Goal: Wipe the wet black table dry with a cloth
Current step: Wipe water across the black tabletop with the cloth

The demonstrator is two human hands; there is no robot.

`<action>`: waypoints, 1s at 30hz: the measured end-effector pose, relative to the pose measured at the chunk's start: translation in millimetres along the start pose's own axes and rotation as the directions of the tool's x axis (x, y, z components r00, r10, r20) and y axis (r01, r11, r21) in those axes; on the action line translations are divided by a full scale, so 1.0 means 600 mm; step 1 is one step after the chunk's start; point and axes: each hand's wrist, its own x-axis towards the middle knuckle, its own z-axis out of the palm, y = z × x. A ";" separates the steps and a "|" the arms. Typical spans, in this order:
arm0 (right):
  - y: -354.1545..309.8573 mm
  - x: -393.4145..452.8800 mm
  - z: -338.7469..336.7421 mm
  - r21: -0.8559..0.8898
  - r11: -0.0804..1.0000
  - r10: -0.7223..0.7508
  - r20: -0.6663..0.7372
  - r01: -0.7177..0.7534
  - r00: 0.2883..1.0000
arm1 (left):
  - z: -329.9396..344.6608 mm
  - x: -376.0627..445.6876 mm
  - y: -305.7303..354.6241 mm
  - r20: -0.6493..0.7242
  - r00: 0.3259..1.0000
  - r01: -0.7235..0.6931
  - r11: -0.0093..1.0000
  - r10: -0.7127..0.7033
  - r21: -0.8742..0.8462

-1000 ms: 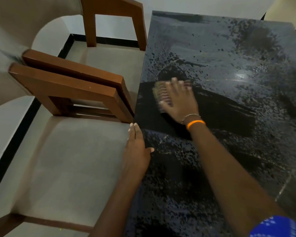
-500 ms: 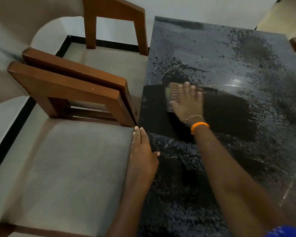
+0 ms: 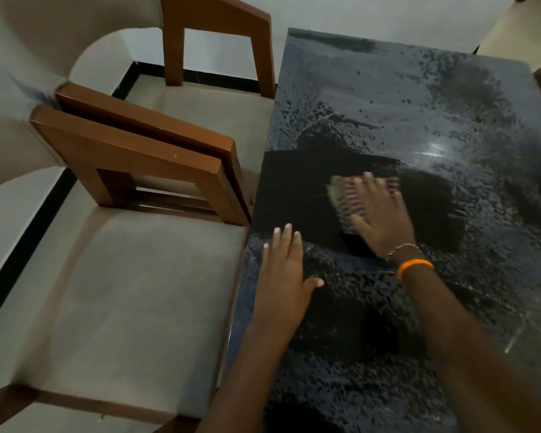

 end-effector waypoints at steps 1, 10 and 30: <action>0.045 -0.015 -0.003 0.006 0.997 0.071 -0.012 -0.071 0.997 | 0.007 0.000 0.008 0.022 1.000 -0.014 0.999 0.014 0.038; 0.157 -0.082 -0.003 0.088 0.821 0.569 -0.028 -0.565 0.822 | 0.040 -0.008 0.030 0.090 0.996 -0.013 0.987 -0.001 0.161; 0.295 -0.200 -0.002 0.059 0.981 0.185 -0.037 -0.182 0.982 | 0.173 -0.016 0.230 -0.002 0.996 -0.085 0.979 0.087 0.184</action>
